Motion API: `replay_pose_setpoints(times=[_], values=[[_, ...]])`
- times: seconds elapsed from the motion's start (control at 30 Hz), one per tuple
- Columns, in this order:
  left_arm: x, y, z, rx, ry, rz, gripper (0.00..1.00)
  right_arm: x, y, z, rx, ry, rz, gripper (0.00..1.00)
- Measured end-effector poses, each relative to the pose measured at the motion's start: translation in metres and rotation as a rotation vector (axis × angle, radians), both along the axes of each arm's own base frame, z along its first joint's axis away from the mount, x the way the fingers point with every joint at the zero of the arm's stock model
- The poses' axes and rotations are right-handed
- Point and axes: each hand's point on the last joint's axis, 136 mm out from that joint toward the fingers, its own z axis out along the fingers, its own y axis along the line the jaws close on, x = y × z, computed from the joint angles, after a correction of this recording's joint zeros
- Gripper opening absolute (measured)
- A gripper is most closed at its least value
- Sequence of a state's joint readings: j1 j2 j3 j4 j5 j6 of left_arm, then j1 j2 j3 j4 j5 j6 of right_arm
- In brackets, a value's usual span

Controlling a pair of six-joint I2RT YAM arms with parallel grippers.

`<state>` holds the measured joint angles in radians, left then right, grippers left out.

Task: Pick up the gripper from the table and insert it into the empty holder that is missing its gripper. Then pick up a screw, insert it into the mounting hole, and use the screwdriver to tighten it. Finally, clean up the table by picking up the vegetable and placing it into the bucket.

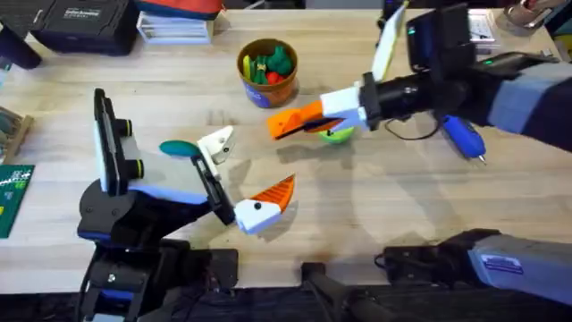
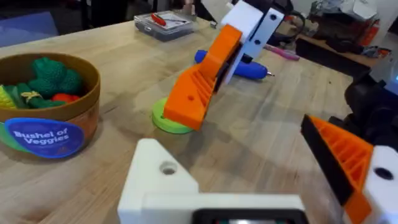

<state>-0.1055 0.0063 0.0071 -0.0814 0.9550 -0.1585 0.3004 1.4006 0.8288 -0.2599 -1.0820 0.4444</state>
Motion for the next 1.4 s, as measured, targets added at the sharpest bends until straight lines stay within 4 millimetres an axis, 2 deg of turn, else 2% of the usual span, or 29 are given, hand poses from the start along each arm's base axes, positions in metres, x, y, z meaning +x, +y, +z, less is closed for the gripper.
replay_pose_setpoints(times=[0.27,0.43,0.6,0.8,1.07,1.4], values=[[0.0,0.0,0.0,0.0,0.0,0.0,0.986,-0.018,0.032,0.005,0.06,0.111,0.089,0.008],[0.0,0.0,0.0,0.0,0.0,0.0,0.986,-0.021,0.044,0.012,0.106,0.134,0.126,0.008],[0.0,0.0,0.0,0.0,0.0,0.001,0.986,-0.021,0.057,0.008,0.129,0.181,0.155,0.008],[0.002,0.001,0.0,-0.005,0.011,0.012,0.986,-0.023,0.063,-0.005,0.136,0.296,0.182,0.008],[0.005,0.004,0.0,-0.004,0.006,0.034,0.986,-0.021,0.076,0.002,0.179,0.271,0.218,0.007],[0.009,0.006,0.0,-0.006,0.013,0.058,0.986,-0.019,0.081,-0.005,0.16,0.338,0.194,0.007]])
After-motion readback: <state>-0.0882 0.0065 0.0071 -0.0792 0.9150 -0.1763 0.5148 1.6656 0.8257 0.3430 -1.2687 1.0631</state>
